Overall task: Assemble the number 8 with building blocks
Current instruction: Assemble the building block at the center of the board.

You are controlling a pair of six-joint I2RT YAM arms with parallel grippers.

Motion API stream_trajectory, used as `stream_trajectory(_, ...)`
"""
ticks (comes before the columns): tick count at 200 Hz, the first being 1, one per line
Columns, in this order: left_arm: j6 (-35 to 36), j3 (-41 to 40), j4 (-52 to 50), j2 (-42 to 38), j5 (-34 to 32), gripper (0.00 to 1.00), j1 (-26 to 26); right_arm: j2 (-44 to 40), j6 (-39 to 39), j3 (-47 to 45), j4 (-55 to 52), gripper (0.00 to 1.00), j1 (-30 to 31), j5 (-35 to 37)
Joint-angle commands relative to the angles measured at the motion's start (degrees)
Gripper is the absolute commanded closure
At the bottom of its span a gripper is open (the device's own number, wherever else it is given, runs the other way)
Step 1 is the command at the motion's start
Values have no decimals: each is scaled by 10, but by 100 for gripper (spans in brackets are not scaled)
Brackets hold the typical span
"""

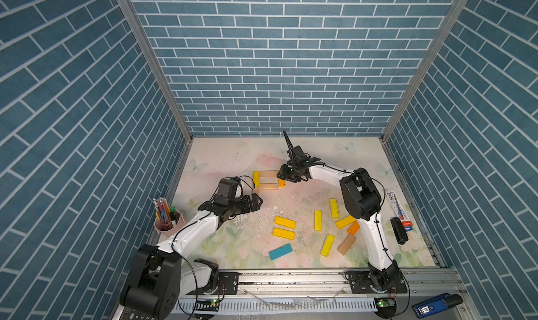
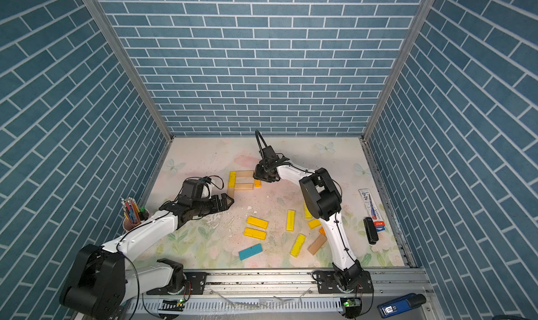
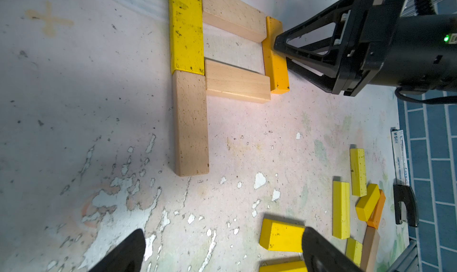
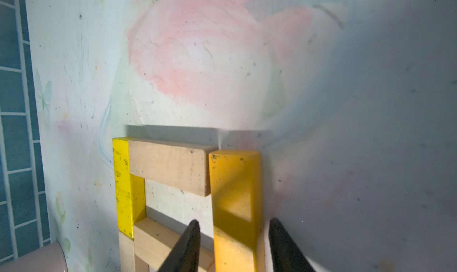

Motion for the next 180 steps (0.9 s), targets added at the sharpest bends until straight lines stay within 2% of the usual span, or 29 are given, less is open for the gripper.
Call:
stream_trajectory(1, 3, -4, -2, 3, 5, 0, 3, 2, 16, -10, 10, 53, -1, -7)
stream_trajectory(57, 2, -3, 2, 7, 6, 0, 3, -21, 21, -54, 35, 59, 0, -12)
stream_trajectory(172, 2, -8, -2, 3, 4, 0, 3, -46, 42, -126, 88, 58, 1, -18)
stream_trajectory(180, 2, -8, 0, 4, 4, 0, 3, -67, 42, -134, 92, 58, 1, -18)
